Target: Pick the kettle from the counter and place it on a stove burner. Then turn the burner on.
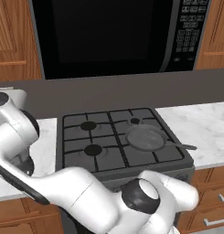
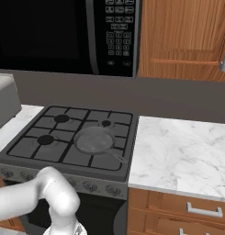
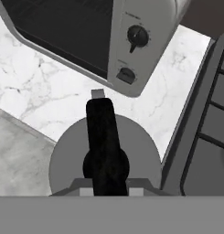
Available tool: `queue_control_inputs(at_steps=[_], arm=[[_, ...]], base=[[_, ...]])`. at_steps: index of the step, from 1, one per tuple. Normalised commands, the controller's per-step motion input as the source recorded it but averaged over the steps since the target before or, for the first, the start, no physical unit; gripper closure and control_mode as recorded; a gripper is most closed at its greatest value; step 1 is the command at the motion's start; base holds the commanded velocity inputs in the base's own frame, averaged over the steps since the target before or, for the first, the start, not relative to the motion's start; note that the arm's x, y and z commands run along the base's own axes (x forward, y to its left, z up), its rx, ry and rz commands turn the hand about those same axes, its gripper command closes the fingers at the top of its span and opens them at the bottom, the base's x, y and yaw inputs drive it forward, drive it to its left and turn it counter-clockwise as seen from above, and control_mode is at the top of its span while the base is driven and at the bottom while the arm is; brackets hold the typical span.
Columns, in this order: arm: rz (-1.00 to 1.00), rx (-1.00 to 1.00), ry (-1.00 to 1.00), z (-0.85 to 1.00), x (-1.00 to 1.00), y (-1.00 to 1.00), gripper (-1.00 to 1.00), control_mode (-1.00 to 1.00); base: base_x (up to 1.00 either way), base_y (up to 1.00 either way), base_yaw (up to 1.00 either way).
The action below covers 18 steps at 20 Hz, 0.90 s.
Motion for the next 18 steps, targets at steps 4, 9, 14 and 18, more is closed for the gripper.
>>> queue_control_inputs(at_steps=[4,9,14,18], arm=[[-0.11,0.06,0.0,0.25,-0.53,-0.91,1.0,-1.0],[-0.07,0.12,0.0,0.37,-0.1,-0.88,1.0,-1.0],[-0.03,0.1,0.0,0.24,0.0,-0.74,1.0,-1.0],[-0.05,0.07,0.0,0.05,0.01,-0.56,1.0,-1.0]], base=[[0.0,0.0,0.0],[0.0,0.0,0.0],[0.0,0.0,0.0],[0.0,0.0,0.0]])
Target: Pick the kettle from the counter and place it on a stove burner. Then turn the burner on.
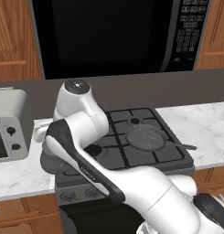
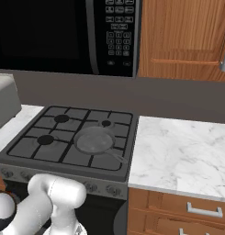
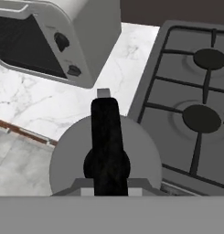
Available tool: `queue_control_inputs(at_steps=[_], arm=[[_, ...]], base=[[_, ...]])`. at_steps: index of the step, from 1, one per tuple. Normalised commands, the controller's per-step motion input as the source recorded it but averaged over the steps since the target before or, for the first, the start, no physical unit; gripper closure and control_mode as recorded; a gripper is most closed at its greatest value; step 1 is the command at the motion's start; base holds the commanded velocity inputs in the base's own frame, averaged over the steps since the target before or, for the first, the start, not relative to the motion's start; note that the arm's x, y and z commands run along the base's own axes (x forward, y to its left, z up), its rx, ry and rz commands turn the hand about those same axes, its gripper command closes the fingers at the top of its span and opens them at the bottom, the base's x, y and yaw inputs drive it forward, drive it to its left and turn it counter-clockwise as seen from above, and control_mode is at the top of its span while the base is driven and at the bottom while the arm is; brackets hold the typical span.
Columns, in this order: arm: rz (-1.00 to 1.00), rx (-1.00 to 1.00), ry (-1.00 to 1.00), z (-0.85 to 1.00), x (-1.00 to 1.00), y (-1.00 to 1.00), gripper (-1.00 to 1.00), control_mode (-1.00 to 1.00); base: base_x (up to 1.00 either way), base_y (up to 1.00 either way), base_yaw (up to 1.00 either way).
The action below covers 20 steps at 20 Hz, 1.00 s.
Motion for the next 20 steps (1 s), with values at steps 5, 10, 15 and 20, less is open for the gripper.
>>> queue_control_inputs(at_steps=[5,10,15,20], arm=[[-0.12,0.03,0.0,0.0,0.09,-0.39,1.0,-1.0],[-0.22,0.03,0.0,0.1,0.1,-0.36,1.0,-1.0],[-0.19,0.04,0.01,0.17,0.08,-0.41,1.0,-1.0],[-0.14,0.04,0.02,0.05,0.06,-0.41,1.0,-1.0]], base=[[0.0,0.0,0.0],[0.0,0.0,0.0],[0.0,0.0,0.0],[0.0,0.0,0.0]])
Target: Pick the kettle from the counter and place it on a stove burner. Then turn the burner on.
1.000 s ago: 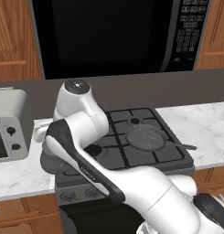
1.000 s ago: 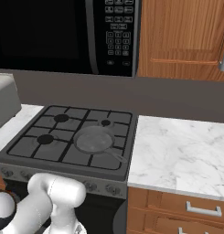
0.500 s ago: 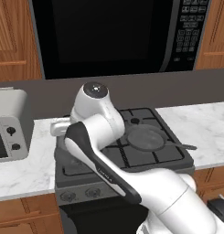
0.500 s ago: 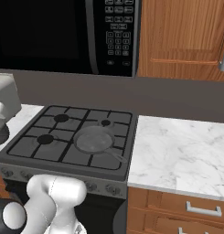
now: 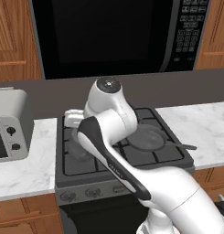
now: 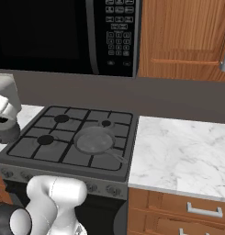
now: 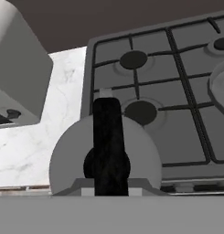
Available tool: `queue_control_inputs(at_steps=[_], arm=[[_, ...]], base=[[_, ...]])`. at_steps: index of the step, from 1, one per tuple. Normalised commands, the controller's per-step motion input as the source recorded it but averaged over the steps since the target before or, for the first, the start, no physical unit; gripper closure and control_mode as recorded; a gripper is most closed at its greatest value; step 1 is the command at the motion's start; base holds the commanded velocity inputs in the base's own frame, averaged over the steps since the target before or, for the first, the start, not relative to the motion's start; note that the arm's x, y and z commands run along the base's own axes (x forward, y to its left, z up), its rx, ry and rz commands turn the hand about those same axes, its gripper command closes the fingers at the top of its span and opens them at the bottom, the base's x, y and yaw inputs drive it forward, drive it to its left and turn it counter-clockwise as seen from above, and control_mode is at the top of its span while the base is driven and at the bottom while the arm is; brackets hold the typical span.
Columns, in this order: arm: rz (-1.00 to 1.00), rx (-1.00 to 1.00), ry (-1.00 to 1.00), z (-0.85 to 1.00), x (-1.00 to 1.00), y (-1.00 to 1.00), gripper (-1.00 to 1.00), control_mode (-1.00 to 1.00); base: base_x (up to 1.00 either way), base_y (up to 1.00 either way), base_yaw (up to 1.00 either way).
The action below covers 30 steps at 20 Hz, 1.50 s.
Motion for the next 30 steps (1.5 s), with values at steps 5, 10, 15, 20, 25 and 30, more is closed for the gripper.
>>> queue_control_inputs(at_steps=[5,10,15,20,25,30], arm=[[-0.08,0.07,0.0,0.0,0.13,-0.43,1.0,-1.0],[-0.06,0.07,0.0,0.0,0.15,-0.45,1.0,-1.0],[-0.03,0.02,0.0,-0.16,0.08,-0.22,1.0,-1.0],[-0.01,0.0,0.01,-0.16,0.16,-0.02,1.0,-1.0],[0.0,0.0,0.02,-0.04,0.29,-0.02,1.0,-1.0],[0.0,0.0,0.04,0.0,0.33,-0.02,1.0,-1.0]], base=[[0.0,0.0,0.0],[0.0,0.0,0.0],[0.0,0.0,0.0],[0.0,0.0,0.0],[0.0,0.0,0.0],[0.0,0.0,0.0]])
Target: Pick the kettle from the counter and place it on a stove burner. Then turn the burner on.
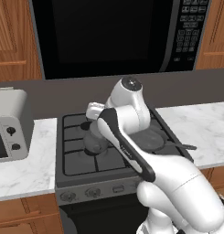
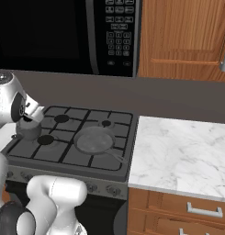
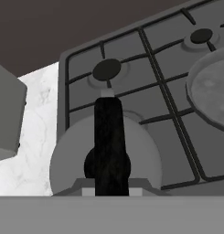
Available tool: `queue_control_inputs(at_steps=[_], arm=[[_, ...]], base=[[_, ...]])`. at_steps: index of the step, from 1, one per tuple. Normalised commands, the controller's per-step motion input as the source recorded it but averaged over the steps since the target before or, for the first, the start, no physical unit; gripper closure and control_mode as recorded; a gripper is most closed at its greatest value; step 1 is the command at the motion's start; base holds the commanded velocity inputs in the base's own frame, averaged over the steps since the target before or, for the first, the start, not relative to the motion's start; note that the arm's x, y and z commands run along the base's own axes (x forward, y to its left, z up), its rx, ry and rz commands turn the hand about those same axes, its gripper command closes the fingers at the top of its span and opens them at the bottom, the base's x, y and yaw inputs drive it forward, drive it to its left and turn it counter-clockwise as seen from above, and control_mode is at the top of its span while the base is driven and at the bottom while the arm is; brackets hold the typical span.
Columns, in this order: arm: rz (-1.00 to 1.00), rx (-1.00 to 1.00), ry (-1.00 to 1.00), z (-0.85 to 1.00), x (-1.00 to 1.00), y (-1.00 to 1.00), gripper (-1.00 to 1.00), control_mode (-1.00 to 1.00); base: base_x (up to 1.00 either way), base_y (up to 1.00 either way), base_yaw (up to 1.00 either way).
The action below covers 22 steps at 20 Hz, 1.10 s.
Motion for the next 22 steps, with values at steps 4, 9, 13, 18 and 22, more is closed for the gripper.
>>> queue_control_inputs(at_steps=[4,9,13,18,22], arm=[[0.0,0.0,0.07,-0.1,0.24,0.0,1.0,-1.0],[0.0,0.0,0.09,-0.1,0.14,-0.04,1.0,-1.0],[0.0,0.0,0.07,-0.06,0.07,-0.06,1.0,-1.0],[0.0,-0.03,0.0,-0.04,0.02,-0.01,1.0,-1.0],[0.0,-0.07,0.0,-0.04,0.0,0.0,1.0,-1.0]], base=[[0.0,0.0,0.0],[0.0,0.0,0.0],[0.0,0.0,0.0],[0.0,0.0,0.0],[0.0,0.0,0.0]])
